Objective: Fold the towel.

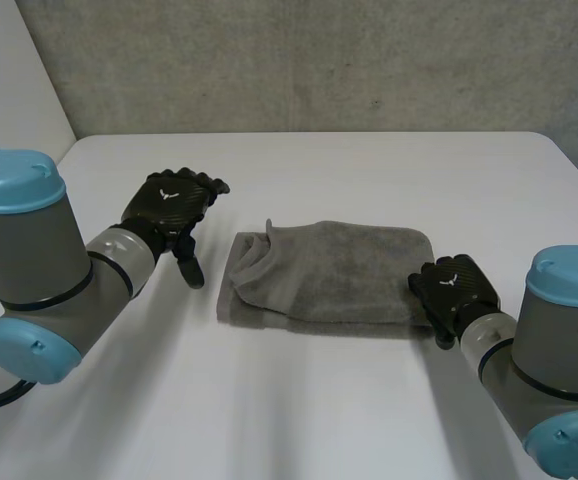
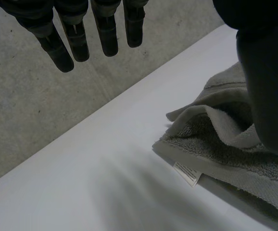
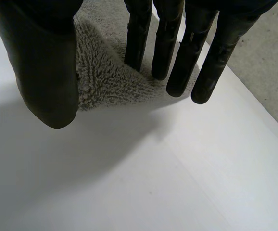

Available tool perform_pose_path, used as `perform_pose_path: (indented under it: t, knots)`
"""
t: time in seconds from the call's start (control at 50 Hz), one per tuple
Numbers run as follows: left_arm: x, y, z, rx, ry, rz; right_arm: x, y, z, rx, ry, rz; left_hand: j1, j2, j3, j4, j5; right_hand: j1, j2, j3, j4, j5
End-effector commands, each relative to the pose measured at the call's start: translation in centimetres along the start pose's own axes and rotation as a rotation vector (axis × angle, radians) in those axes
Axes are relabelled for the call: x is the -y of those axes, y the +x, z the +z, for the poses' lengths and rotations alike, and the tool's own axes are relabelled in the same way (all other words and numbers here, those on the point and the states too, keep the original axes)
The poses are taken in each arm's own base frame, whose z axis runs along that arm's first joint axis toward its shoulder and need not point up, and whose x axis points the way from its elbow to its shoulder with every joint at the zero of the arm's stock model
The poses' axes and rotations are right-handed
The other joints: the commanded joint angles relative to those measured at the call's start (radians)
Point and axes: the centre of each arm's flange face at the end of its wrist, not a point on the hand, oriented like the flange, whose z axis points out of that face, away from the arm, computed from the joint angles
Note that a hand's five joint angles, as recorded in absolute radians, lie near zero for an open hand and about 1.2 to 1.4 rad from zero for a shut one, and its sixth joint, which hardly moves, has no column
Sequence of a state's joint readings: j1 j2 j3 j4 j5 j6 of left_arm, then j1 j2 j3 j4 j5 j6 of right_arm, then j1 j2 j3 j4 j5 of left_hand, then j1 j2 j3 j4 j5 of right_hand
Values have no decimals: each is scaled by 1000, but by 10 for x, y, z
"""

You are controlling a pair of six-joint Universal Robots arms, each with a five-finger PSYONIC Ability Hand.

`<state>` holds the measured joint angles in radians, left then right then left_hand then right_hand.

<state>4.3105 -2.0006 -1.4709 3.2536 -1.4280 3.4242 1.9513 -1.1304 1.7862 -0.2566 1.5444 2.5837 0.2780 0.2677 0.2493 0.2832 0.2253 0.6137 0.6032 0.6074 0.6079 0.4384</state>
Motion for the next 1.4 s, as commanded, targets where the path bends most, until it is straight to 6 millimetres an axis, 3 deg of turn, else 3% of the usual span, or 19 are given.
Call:
perform_pose_path:
  t: [0.02,0.6,0.64,0.7,0.74,0.86,0.98,1.08,1.12,1.14,1.18,1.2,1.24,1.26,1.28,1.3,1.34,1.36,1.4]
  knots:
    - [0,1,0,-2,-1,0,1,-1,2,-11,31,5,-97,-86,-68,-102,-219,41,51,47,47,42]
    - [-2,3,-1,-6,-6,-2,1,-7,3,67,70,150,-97,-86,-68,-102,-219,67,78,74,73,68]
    - [-2,3,-1,-6,-6,-2,1,-6,4,64,70,151,-97,-86,-68,-102,-219,382,393,389,388,383]
    - [-2,3,-1,-6,-6,0,1,-6,4,61,69,151,-97,-86,-68,-102,-219,546,556,552,552,547]
    - [-2,3,-1,-7,-8,-2,-2,-3,4,47,57,141,-97,-86,-68,-102,-219,782,793,788,788,783]
    - [-4,4,-2,-10,-14,-3,-6,12,4,-12,20,114,-97,-86,-68,-102,-219,783,793,789,788,783]
    - [-4,2,-2,-6,-14,-3,-7,40,0,-83,-22,-74,-97,-86,-68,-102,-219,783,793,789,788,783]
    - [1,0,-1,1,2,-2,14,47,3,-115,37,-211,-97,-86,-68,-102,-219,783,793,789,788,783]
    - [7,-2,-3,7,19,-1,53,24,-1,-81,174,-270,-97,-86,-68,-102,-219,783,793,789,788,783]
    - [7,-2,-3,7,19,-1,53,23,-1,-81,174,-270,-97,-86,-68,-102,-219,783,793,789,788,783]
    - [16,-3,-5,12,44,-16,89,-4,-7,-39,307,-298,-97,-86,-68,-102,-219,783,793,789,788,783]
    - [16,-3,-5,12,44,-17,89,-4,-7,-39,308,-298,-97,-86,-68,-102,-219,783,793,789,788,783]
    - [26,-7,-8,22,76,-57,103,-40,-4,37,386,-340,-97,-86,-68,-102,-219,783,793,789,788,783]
    - [27,-7,-8,23,76,-57,103,-40,-4,38,386,-341,-97,-86,-68,-102,-219,783,793,789,788,783]
    - [33,-10,-10,29,96,-79,104,-64,-6,101,412,-362,-97,-86,-68,-102,-219,783,793,789,788,783]
    - [33,-10,-10,30,96,-79,104,-64,-6,102,413,-362,-97,-86,-68,-102,-219,783,793,789,788,783]
    - [43,-14,-15,39,125,-115,106,-119,-22,262,495,-430,-97,-86,-68,-102,-219,783,793,789,788,783]
    - [43,-14,-15,39,126,-115,106,-119,-23,263,495,-430,-97,-86,-68,-102,-219,783,793,789,788,783]
    - [48,-16,-18,42,140,-126,105,-155,-43,398,575,-476,-97,-86,-68,-102,-219,783,793,789,788,783]
